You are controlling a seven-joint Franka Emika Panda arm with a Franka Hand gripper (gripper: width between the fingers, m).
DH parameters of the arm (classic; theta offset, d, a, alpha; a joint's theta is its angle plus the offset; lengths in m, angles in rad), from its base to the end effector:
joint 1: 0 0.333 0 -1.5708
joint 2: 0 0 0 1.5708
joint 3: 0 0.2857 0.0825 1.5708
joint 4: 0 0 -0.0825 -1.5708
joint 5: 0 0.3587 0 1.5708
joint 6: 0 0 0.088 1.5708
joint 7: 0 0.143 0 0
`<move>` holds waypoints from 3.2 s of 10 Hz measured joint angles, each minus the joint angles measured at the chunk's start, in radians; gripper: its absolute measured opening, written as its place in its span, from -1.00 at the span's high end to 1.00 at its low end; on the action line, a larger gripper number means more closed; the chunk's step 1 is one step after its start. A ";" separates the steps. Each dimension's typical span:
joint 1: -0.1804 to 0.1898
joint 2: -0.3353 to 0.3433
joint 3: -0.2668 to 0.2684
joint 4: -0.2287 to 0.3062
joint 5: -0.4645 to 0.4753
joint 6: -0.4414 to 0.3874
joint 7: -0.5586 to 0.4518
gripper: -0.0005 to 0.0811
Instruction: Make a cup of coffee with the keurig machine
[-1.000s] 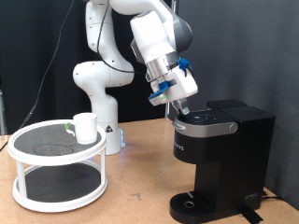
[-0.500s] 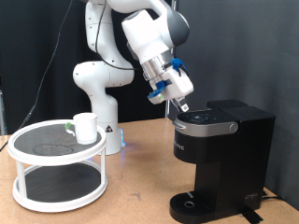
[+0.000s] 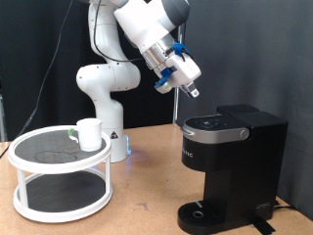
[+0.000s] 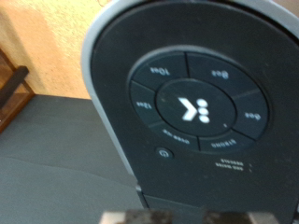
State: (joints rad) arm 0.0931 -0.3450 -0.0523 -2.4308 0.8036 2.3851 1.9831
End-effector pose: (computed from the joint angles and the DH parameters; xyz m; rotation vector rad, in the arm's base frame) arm 0.4638 0.0434 0.4235 -0.8393 2.3722 0.5270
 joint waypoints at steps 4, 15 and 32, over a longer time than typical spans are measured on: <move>-0.016 -0.020 -0.024 -0.014 -0.060 -0.161 0.001 0.99; -0.092 -0.189 -0.178 -0.068 -0.202 -0.570 -0.120 0.99; -0.312 -0.407 -0.359 -0.139 -0.446 -0.778 -0.271 0.99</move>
State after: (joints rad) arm -0.2193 -0.7519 -0.4109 -2.5699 0.3575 1.6075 1.7116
